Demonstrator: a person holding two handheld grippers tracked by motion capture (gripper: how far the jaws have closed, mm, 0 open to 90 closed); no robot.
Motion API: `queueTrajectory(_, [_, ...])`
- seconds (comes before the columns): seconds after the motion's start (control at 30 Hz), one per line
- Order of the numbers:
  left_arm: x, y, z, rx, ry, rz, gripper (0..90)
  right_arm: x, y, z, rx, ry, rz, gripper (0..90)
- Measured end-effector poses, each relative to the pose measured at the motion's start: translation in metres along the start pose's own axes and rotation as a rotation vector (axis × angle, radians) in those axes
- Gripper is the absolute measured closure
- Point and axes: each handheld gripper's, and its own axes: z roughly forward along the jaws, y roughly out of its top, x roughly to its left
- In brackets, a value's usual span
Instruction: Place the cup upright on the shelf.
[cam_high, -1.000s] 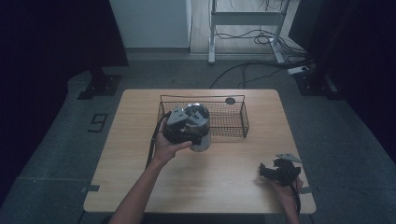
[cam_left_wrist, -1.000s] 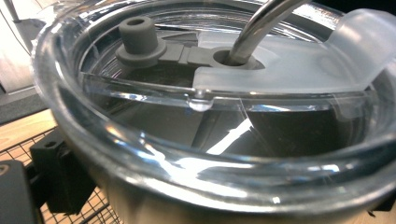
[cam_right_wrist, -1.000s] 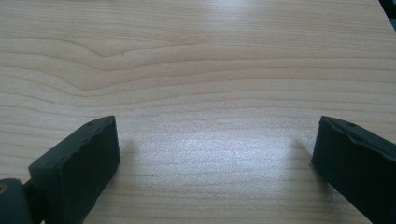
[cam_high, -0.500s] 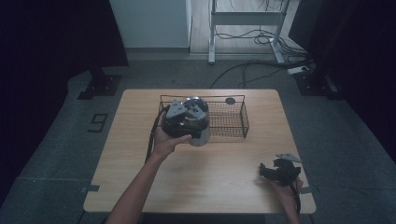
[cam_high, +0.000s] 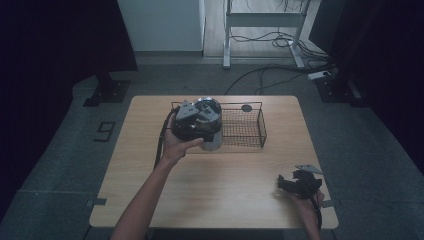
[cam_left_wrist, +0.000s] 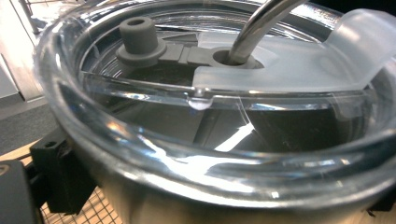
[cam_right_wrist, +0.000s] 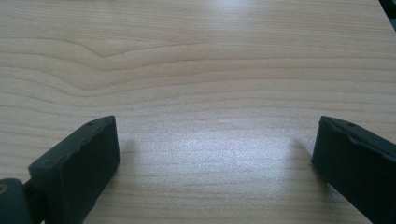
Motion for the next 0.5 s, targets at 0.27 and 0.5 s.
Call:
queueTrajectory(0.27, [0.008, 0.005, 0.0, -0.007, 0.014, -0.011, 4.2, 0.0, 0.0, 0.0, 0.0, 0.0, 0.0, 0.6])
queueTrajectory(0.5, [0.013, 0.005, 0.001, -0.001, 0.026, -0.014, 4.2, 0.0, 0.0, 0.0, -0.002, -0.001, 0.002, 0.8])
